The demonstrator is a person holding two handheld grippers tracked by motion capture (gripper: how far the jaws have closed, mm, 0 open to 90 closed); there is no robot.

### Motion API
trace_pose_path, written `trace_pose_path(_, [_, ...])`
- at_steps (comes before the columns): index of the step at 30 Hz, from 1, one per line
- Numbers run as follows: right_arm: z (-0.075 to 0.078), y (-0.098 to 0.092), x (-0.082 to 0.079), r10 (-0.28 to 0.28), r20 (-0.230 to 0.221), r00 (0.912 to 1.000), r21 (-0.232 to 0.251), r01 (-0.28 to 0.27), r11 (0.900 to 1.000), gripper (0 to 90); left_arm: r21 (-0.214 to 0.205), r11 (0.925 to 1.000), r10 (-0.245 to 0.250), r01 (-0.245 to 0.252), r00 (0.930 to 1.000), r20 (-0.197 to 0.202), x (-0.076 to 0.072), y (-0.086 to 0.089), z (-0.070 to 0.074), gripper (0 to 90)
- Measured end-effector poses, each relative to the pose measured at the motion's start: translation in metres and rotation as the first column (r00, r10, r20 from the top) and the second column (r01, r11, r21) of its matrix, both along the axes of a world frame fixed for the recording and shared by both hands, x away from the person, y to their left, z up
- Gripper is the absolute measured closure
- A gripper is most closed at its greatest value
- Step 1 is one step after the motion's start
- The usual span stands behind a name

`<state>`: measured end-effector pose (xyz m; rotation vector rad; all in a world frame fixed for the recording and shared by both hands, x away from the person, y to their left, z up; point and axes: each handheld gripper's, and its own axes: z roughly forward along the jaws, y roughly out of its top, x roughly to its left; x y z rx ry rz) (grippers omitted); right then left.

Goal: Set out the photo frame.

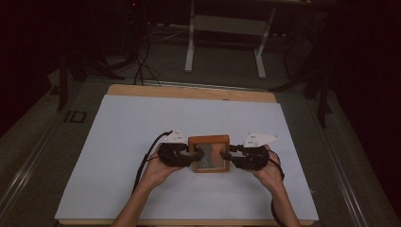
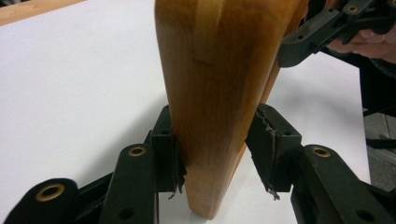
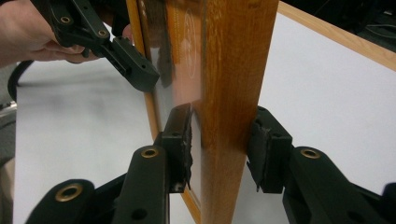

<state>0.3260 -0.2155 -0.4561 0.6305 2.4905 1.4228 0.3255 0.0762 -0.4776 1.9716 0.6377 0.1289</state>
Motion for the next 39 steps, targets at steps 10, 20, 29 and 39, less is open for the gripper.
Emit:
trace_pose_path(10, [-0.003,0.019,0.004,0.002,-0.058,0.9983,0.051,0.000,0.9987,62.6,-0.031,0.9986,0.041,-0.042,0.9985,-0.035,-0.003,0.023,0.004,56.9])
trace_pose_path(20, [-0.011,0.036,0.012,-0.001,-0.125,0.9921,0.087,0.012,0.9961,62.1,-0.054,0.9946,0.083,-0.088,0.9917,-0.098,-0.001,0.041,0.000,56.6])
trace_pose_path(29, [-0.022,0.041,0.019,-0.010,-0.195,0.9808,0.113,0.033,0.9931,61.7,-0.066,0.9914,0.103,-0.114,0.9838,-0.147,0.003,0.045,-0.006,56.6])
trace_pose_path(39, [-0.027,0.035,0.019,-0.031,-0.217,0.9758,0.120,0.058,0.9910,62.2,-0.070,0.9898,0.113,-0.124,0.9835,-0.141,0.007,0.039,-0.007,55.1])
